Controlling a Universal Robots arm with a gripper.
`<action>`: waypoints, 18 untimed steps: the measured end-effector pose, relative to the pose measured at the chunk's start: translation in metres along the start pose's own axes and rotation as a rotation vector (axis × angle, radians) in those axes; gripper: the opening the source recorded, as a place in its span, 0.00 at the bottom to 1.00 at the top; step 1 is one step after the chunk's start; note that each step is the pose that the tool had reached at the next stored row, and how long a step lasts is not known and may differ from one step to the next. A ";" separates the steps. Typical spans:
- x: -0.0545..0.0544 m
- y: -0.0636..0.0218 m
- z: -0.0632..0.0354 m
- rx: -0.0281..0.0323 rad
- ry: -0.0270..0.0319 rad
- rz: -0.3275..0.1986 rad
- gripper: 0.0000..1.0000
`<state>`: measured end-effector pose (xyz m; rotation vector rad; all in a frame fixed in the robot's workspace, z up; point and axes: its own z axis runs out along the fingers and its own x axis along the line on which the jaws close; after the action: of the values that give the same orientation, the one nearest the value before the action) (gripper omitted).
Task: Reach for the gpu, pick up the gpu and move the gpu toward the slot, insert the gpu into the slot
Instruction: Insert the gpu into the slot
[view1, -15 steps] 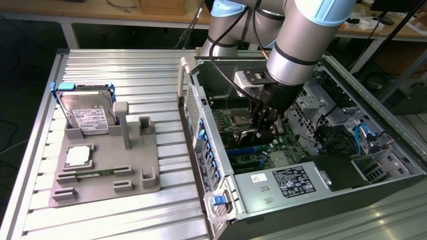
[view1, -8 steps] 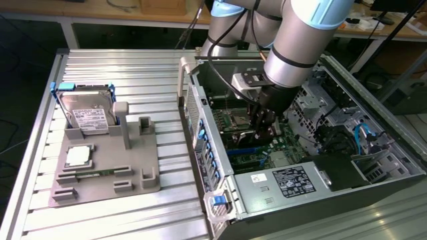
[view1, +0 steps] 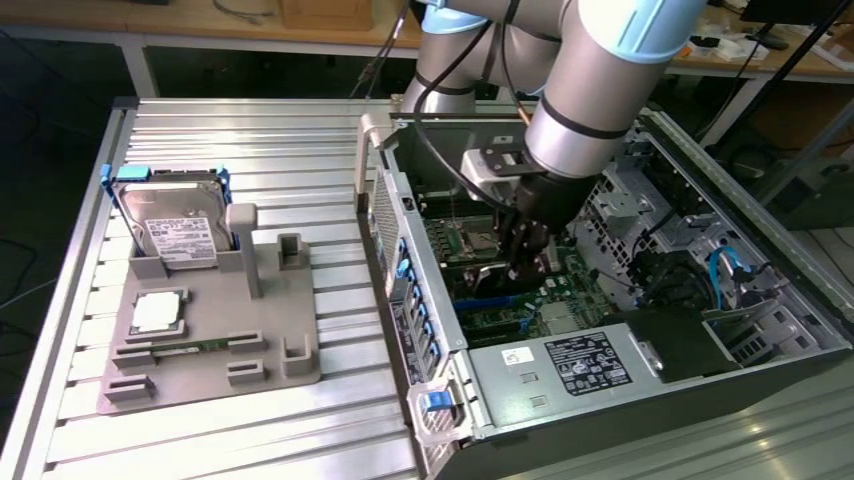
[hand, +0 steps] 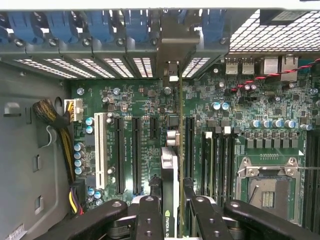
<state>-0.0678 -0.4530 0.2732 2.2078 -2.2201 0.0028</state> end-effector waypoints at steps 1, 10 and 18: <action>0.000 0.0001 0.0003 0.0000 -0.0001 0.000 0.27; 0.000 0.0006 0.0030 0.0000 0.0000 0.000 0.27; 0.000 0.0013 0.0047 0.0000 0.0000 0.000 0.27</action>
<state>-0.0692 -0.4530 0.2684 2.2079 -2.2202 0.0028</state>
